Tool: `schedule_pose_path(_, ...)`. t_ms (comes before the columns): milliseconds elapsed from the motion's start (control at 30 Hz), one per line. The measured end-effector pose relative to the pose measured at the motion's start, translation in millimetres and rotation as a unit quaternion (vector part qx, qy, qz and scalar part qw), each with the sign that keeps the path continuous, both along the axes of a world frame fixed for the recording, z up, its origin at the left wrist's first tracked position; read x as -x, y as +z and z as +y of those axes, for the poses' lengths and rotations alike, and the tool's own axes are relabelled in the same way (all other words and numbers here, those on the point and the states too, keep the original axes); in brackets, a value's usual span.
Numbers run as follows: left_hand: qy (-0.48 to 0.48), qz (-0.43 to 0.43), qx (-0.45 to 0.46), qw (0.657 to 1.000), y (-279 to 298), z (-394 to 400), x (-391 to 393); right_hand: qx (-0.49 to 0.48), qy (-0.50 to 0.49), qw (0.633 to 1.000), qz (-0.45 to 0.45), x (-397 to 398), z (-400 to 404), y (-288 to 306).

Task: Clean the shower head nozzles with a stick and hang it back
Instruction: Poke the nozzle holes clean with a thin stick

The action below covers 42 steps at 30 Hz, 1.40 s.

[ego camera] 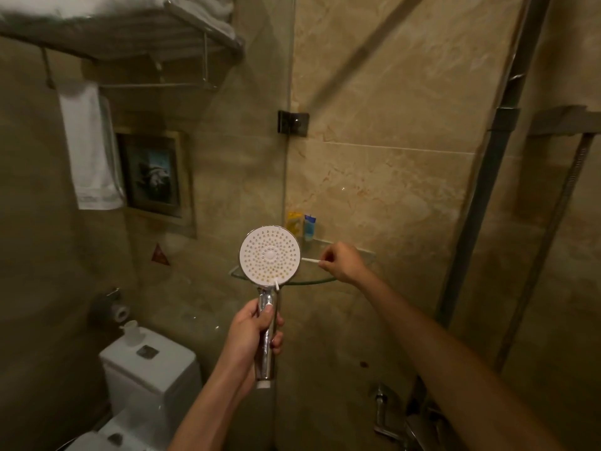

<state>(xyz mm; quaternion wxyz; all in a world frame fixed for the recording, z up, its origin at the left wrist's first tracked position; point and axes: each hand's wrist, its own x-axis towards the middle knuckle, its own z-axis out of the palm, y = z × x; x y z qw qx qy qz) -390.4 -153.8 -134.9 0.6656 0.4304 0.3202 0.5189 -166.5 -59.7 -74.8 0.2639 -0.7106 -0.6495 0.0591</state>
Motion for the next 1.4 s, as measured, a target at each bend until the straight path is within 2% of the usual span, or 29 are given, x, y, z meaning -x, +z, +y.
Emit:
schedule_pose_path(233,-0.012,0.000,-0.001,1.000,2.4,-0.7,-8.7,-0.032,-0.011,0.992,0.121,-16.2,-21.8,13.9)
schedule_pose_path(433,-0.060,0.003,-0.007,0.998,3.8,-1.7,-29.2,-0.086,-0.002,0.972,0.217,-47.1,-74.5,27.1)
schedule_pose_path(600,-0.144,0.015,-0.008,0.989,-0.9,-7.3,-51.8,-0.109,-0.028,0.927,0.358,-73.4,-149.1,11.1)
schedule_pose_path(733,-0.225,0.034,-0.006,0.974,-12.4,-16.7,-69.3,-0.103,-0.061,0.895,0.430,-80.3,-209.6,-13.0)
schedule_pose_path(867,-0.333,0.031,0.035,0.942,-34.4,-30.9,-82.8,-0.100,-0.100,0.868,0.476,-70.6,-265.5,-37.3)
schedule_pose_path(1000,-0.420,0.016,0.064,0.905,-68.0,-49.1,-89.4,-0.117,-0.171,0.849,0.486,-52.3,-310.3,-68.8)
schedule_pose_path(1200,-0.486,0.021,0.137,0.863,-114.3,-80.5,-86.7,-0.072,-0.282,0.838,0.461,-24.8,-364.3,-117.7)
schedule_pose_path(1400,-0.499,0.079,0.137,0.852,-145.8,-120.1,-81.3,-0.019,-0.352,0.845,0.402,-9.7,-403.7,-156.2)
